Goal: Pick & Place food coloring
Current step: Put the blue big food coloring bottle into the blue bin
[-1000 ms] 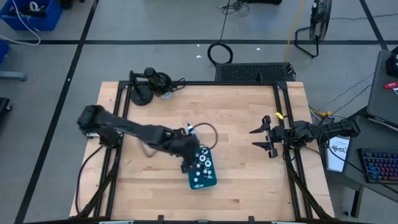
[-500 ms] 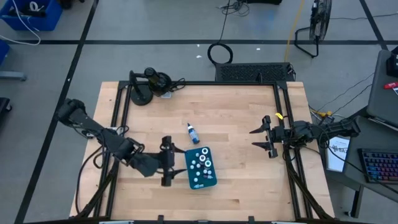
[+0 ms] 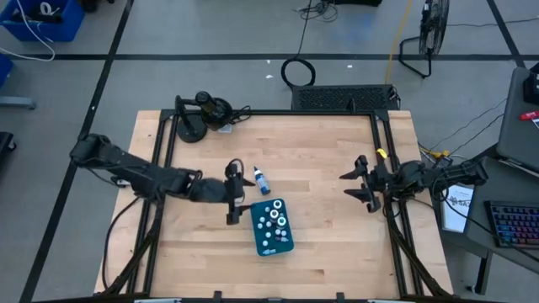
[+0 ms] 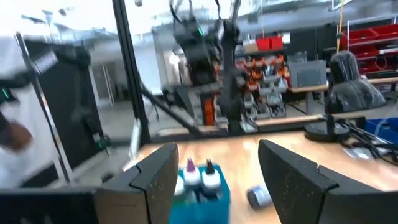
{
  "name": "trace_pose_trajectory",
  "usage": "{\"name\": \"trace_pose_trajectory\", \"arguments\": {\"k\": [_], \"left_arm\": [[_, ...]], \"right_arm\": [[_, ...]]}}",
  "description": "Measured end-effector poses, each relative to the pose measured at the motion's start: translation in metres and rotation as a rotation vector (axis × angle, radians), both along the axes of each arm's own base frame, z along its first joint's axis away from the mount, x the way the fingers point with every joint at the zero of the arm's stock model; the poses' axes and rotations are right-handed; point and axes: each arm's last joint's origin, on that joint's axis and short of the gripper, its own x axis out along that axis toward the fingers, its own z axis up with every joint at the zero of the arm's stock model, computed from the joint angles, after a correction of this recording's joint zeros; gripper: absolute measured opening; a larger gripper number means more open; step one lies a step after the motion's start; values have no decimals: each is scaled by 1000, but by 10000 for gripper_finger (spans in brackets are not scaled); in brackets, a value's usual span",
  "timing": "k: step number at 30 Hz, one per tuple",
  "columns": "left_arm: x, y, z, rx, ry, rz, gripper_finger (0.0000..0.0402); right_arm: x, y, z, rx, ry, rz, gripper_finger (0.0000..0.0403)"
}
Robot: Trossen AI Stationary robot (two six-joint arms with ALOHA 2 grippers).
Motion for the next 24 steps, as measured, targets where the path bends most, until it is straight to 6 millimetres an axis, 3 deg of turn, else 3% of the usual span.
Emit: {"name": "trace_pose_trajectory", "arguments": {"k": [5, 9, 13, 15, 19, 24], "left_arm": [[2, 20, -9, -66, 56, -57, 323], [0, 30, -14, -37, 122, -52, 318], [0, 39, -16, 42, 153, -67, 313], [1, 44, -16, 74, 157, -68, 311], [2, 55, -15, 102, 149, -51, 312], [2, 65, -15, 106, 156, -23, 319]], "right_arm": [[-1, 0, 5, 30, -49, -7, 212], [-2, -7, 12, 106, -121, -207, 212], [8, -9, -2, 82, 59, -319, 212], [17, -9, 9, 100, 169, -333, 212], [55, -11, 50, 96, 305, -370, 212], [139, -20, 95, 10, 555, -159, 212]]}}
